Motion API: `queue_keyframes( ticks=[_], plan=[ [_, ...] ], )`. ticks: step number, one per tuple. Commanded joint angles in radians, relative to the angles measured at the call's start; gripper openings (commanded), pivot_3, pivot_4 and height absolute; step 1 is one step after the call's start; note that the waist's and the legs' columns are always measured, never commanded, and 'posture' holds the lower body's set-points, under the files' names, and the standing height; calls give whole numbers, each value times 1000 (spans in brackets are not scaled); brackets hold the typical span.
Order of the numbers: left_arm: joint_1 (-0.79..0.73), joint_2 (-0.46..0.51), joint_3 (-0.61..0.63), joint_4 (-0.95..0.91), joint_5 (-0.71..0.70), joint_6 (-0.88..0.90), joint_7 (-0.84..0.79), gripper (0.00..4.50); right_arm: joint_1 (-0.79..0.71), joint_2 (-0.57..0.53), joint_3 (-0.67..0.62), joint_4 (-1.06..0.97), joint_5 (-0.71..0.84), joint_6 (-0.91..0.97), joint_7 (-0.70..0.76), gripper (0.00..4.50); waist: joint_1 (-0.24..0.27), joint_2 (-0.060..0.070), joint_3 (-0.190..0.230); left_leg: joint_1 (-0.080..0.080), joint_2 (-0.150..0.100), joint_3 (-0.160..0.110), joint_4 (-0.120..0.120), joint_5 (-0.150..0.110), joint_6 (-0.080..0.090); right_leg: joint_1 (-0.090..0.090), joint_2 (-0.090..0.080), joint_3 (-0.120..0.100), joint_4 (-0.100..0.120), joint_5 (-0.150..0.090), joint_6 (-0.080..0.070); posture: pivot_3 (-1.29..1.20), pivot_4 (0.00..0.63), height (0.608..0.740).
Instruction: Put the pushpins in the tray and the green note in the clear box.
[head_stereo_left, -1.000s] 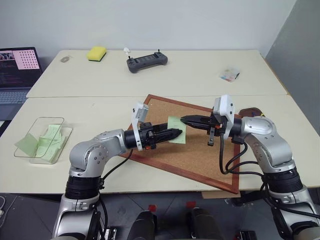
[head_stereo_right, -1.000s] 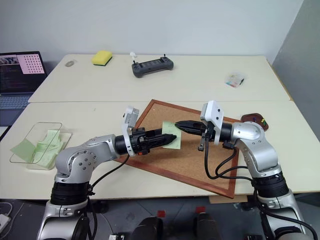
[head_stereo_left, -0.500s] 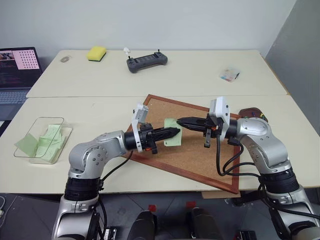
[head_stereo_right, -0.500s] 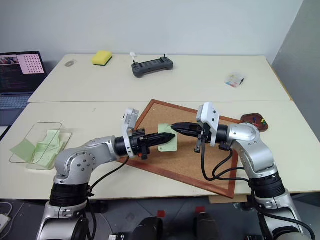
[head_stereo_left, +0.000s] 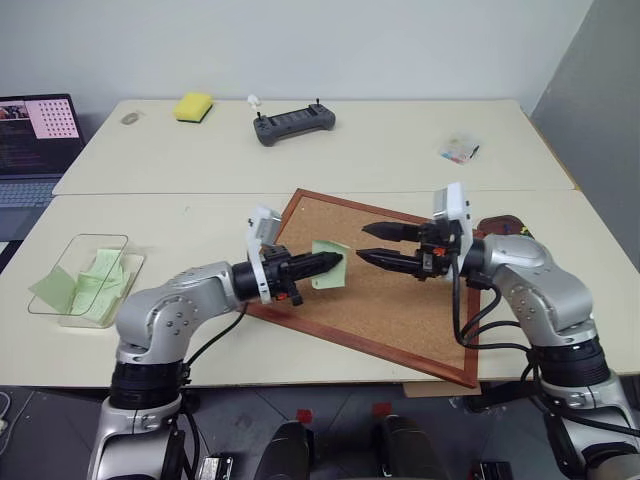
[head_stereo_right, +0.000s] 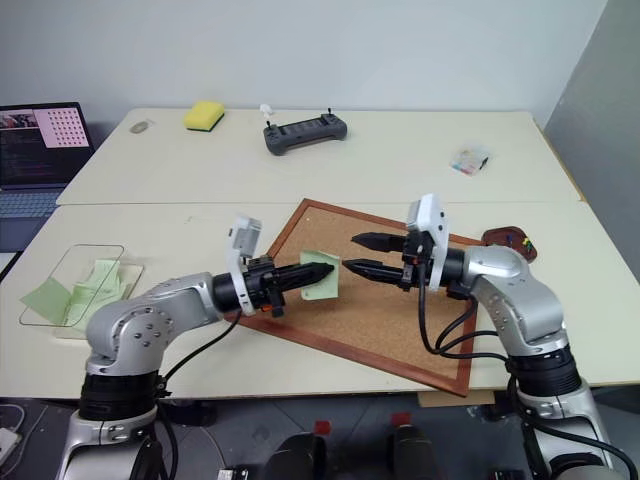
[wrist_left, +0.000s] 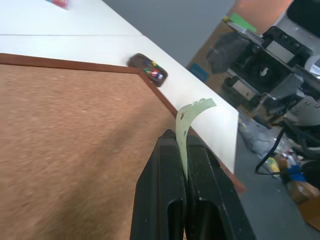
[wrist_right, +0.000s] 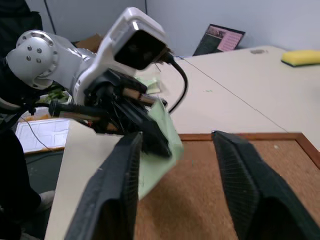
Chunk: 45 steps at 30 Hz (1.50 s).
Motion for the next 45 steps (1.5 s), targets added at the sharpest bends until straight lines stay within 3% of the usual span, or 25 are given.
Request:
queue_keyframes(
  ticks=[1, 6, 13, 23, 37, 42, 45],
  plan=[
    [24, 38, 127, -73, -23, -22, 78, 0, -11, 5, -52, -74, 103, 84, -32, 3185, -1, 0, 0, 0, 0, 0, 0, 0, 0, 0, 0, 0, 0, 0, 0, 0, 150, 740],
    [91, 100, 293, -123, 76, -94, 250, 0, -46, 58, -73, -124, 241, 210, -104, 4428, -3, 0, 1, 0, 1, 0, 0, 0, 0, -1, 0, 1, 0, 0, 0, 0, 150, 740],
    [207, 135, 517, -115, 251, -206, 485, 0, -80, 128, -27, -158, 304, 250, -144, 4479, 0, -1, 1, 0, 1, 0, -1, 0, 0, -1, -1, 0, 0, 0, 0, 0, 150, 740],
    [258, 101, 623, 21, 402, -307, 664, 0, -73, 152, 25, -129, 249, 186, -139, 4479, 3, -1, 1, 0, 0, 0, -1, 0, 0, -1, -1, 0, -1, 0, 0, 0, 150, 740],
    [228, 107, 599, 178, 420, -417, 644, 2698, -43, 139, 21, -121, 207, 159, -146, 4500, 3, -2, 1, 0, 1, 0, -1, 0, 0, -2, -2, -1, 0, 0, 0, 0, 150, 740],
    [266, 107, 530, 74, 432, -438, 589, 3723, -1, 119, -19, -138, 208, 171, -194, 4500, 2, -2, 1, 0, 1, 0, -1, 0, -1, -2, -3, -1, 0, 0, 0, 0, 150, 740],
    [315, 117, 409, -55, 461, -457, 525, 4436, 53, 105, -46, -176, 191, 171, -260, 4500, 5, -3, 0, -2, 1, -1, -1, -1, -1, -2, -4, -1, -1, 0, 0, 0, 150, 740]
  ],
)
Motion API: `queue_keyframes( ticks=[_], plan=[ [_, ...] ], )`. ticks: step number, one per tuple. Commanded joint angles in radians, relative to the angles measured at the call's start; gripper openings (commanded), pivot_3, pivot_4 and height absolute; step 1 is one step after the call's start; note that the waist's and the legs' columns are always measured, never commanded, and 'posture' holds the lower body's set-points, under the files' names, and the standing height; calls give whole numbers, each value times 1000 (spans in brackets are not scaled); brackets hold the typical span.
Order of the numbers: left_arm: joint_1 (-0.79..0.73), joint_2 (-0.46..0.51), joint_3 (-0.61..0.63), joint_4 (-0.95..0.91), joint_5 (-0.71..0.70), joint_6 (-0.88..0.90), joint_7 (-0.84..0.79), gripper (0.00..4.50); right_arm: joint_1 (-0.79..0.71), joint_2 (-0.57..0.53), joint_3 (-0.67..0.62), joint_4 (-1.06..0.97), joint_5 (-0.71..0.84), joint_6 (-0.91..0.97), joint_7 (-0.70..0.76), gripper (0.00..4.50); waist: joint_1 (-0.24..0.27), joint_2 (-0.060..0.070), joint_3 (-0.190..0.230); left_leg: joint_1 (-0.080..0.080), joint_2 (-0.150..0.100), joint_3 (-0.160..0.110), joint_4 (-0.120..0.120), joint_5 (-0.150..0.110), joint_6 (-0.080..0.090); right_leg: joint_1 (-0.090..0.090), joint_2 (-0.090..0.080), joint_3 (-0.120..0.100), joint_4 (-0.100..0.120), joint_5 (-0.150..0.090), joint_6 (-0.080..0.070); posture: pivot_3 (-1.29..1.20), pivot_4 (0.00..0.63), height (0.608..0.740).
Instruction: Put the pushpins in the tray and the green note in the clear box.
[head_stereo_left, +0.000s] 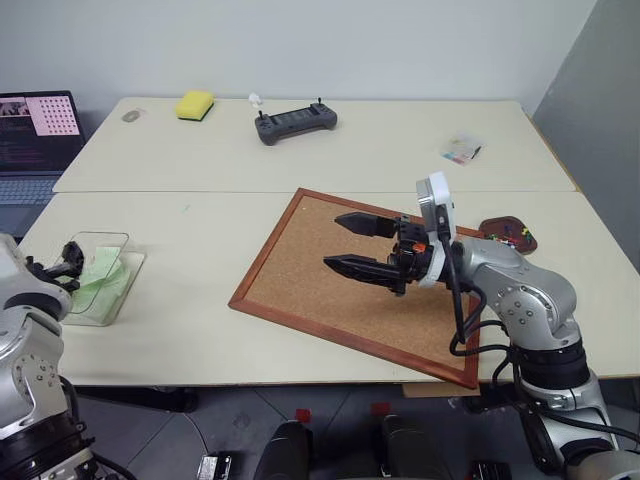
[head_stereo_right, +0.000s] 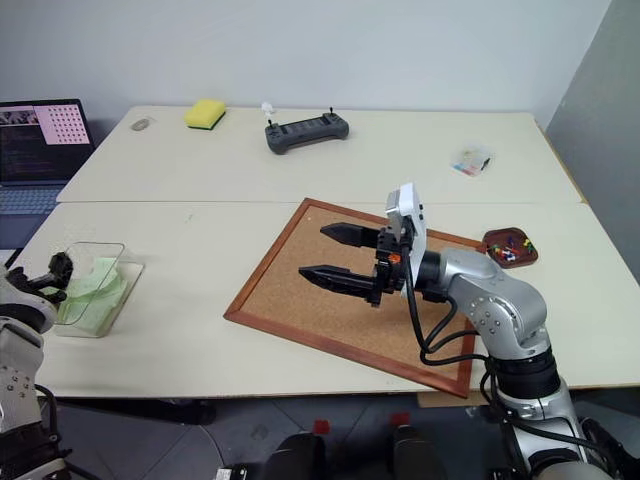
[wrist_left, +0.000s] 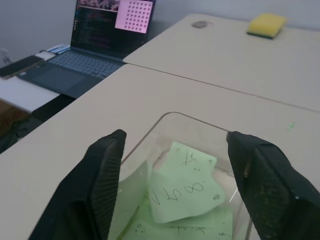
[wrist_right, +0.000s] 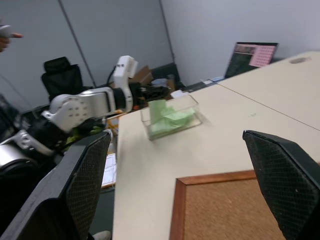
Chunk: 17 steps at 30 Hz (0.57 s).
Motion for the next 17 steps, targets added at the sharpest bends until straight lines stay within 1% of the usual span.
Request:
queue_keyframes(
  ticks=[1, 3, 5, 9, 11, 14, 17],
  plan=[
    [27, 24, -112, -174, 26, -35, -63, 4436, 44, -15, -46, -72, -22, -11, -77, 4500, 1, 0, 0, 0, 0, 0, 0, 0, 0, 0, 0, 0, 0, 0, 0, 0, 150, 740],
    [34, 10, -166, -231, 27, -31, -73, 4436, 78, -25, -42, -95, -81, -41, -126, 4500, 0, 0, 0, -1, 0, 1, 0, 0, 0, -1, -1, 1, 0, 0, 0, 0, 150, 740],
    [40, -42, -248, -303, 24, -16, -57, 4436, 133, -9, -57, -131, -156, -82, -223, 4500, -1, 0, 0, -1, 0, 0, 0, 0, 0, -1, -1, 0, 0, 0, 0, 0, 150, 740],
    [64, -167, -324, -356, 31, -13, 7, 4436, 230, 18, -49, -142, -354, -214, -386, 4500, 0, 0, 0, -2, 0, 1, 1, 0, 0, -1, 0, 1, 0, 0, 0, 0, 150, 740],
    [95, -211, -369, -376, 66, -29, 31, 4436, 290, 21, -32, -151, -447, -286, -436, 4500, -5, 0, 0, -2, 0, 2, 1, 0, 0, -1, 0, 1, 0, 0, 0, 0, 150, 740],
    [169, -275, -441, -401, 122, -73, 62, 4436, 407, 55, -28, -185, -543, -327, -539, 4500, -4, 0, 0, -1, 0, 2, 0, 0, 0, -1, 2, 2, 1, 0, 0, 0, 150, 740],
    [220, -329, -471, -412, 161, -108, 94, 4436, 498, 86, -13, -221, -600, -346, -595, 4500, -2, 0, 0, -1, 0, 1, 0, 0, 0, -1, 2, 2, 1, 0, 0, 0, 150, 740]
  ],
)
